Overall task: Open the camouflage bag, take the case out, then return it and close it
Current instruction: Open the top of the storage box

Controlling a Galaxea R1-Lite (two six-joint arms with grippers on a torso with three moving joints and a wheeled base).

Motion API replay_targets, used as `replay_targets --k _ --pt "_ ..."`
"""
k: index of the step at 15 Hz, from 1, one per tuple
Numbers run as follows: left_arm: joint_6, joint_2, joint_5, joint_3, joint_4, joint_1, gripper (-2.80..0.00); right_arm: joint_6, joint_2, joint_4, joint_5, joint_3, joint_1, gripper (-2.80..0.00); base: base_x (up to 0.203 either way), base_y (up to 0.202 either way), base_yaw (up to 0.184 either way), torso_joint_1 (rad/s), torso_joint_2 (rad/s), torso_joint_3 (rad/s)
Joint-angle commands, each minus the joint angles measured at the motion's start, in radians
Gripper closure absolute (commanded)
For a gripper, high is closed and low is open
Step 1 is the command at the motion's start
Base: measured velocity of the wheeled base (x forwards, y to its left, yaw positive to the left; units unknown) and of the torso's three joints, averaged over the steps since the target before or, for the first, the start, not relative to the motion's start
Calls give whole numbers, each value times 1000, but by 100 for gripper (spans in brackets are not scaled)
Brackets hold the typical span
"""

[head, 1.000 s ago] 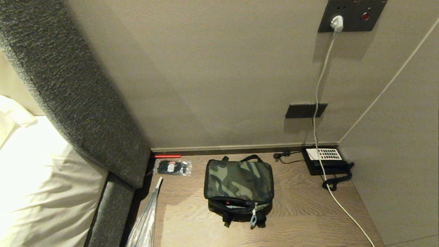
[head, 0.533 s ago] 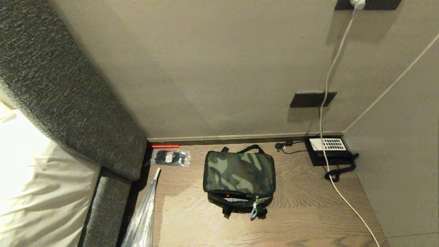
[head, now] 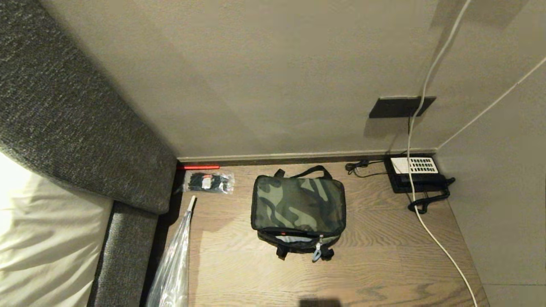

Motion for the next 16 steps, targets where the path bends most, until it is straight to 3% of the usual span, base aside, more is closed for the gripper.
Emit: replay_targets --k 1,16 --pt "-1 -2 0 3 0 0 0 0 -2 -2 0 0 0 0 0 0 0 2 1 -195" --pt "-3 -2 0 3 0 0 0 0 -2 -2 0 0 0 0 0 0 0 3 4 -197"
